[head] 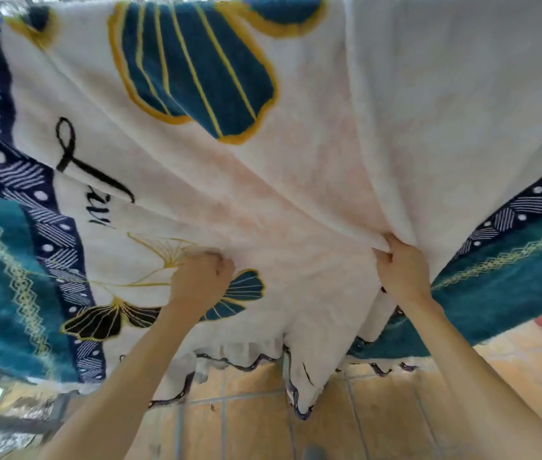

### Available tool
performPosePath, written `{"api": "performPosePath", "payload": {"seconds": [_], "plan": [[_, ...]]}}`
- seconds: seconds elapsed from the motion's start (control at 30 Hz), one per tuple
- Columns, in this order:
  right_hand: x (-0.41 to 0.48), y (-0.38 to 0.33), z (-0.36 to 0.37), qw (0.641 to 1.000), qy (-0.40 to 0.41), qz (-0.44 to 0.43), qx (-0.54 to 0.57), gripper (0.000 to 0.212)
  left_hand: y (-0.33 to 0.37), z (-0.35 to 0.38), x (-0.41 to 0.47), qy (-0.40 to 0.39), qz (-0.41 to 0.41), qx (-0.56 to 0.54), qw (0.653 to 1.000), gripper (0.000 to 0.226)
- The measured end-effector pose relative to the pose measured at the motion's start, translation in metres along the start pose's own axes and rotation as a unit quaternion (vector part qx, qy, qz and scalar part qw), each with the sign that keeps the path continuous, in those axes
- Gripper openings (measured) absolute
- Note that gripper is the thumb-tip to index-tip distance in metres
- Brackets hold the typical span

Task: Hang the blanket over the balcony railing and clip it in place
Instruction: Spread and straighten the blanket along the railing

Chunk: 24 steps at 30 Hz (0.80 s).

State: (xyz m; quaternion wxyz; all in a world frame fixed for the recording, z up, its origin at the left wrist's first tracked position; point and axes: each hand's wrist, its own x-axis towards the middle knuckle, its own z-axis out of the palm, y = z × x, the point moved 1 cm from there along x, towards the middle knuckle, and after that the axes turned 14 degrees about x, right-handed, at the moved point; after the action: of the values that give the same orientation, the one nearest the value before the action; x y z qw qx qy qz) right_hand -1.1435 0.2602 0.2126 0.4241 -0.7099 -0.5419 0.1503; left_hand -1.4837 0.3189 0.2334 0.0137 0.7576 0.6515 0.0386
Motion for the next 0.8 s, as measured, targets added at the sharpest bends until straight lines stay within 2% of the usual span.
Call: {"api": "performPosePath", "payload": {"seconds": [0.07,0.13,0.2,0.27,0.3,0.33,0.4,0.47,0.57,0.63,0.73,0.8], "plan": [[0.003,-0.006,-0.007,1.000,-0.018,-0.011,0.019,0.035,0.015,-0.005,-0.003,-0.040,0.002,-0.001,0.999,0.050],[0.000,-0.019,-0.008,0.998,-0.047,-0.024,0.033,0.037,0.036,-0.009,-0.007,-0.082,0.048,0.005,0.995,0.067],[-0.010,-0.034,-0.002,0.993,-0.103,-0.049,0.024,0.041,0.065,-0.016,-0.017,-0.126,0.076,-0.018,0.989,0.080],[-0.029,-0.041,0.013,0.977,-0.194,-0.074,-0.042,0.046,0.096,-0.022,-0.026,-0.130,0.093,-0.055,0.986,0.094],[-0.040,-0.044,0.023,0.962,-0.245,-0.083,-0.086,0.045,0.111,-0.025,-0.030,-0.106,0.112,-0.062,0.986,0.094],[-0.053,-0.046,0.034,0.946,-0.290,-0.084,-0.119,0.042,0.123,-0.025,-0.031,-0.070,0.132,-0.056,0.987,0.083],[-0.077,-0.046,0.055,0.928,-0.338,-0.073,-0.137,0.047,0.137,-0.021,-0.030,-0.028,0.159,0.013,0.987,0.065],[-0.097,-0.040,0.069,0.927,-0.335,-0.070,-0.152,0.069,0.137,-0.001,-0.025,-0.041,0.155,0.081,0.984,0.049],[-0.115,-0.006,0.088,0.931,-0.326,-0.025,-0.165,0.061,0.132,0.043,-0.033,-0.112,0.182,0.149,0.965,0.038],[-0.129,0.013,0.099,0.924,-0.344,0.001,-0.168,0.063,0.128,0.072,-0.043,-0.136,0.192,0.170,0.957,0.041],[-0.141,0.031,0.124,0.900,-0.397,0.040,-0.176,0.030,0.117,0.106,-0.051,-0.169,0.177,0.173,0.954,0.043],[-0.148,0.036,0.144,0.883,-0.435,0.058,-0.168,0.020,0.106,0.132,-0.055,-0.190,0.161,0.184,0.951,0.041]]}}
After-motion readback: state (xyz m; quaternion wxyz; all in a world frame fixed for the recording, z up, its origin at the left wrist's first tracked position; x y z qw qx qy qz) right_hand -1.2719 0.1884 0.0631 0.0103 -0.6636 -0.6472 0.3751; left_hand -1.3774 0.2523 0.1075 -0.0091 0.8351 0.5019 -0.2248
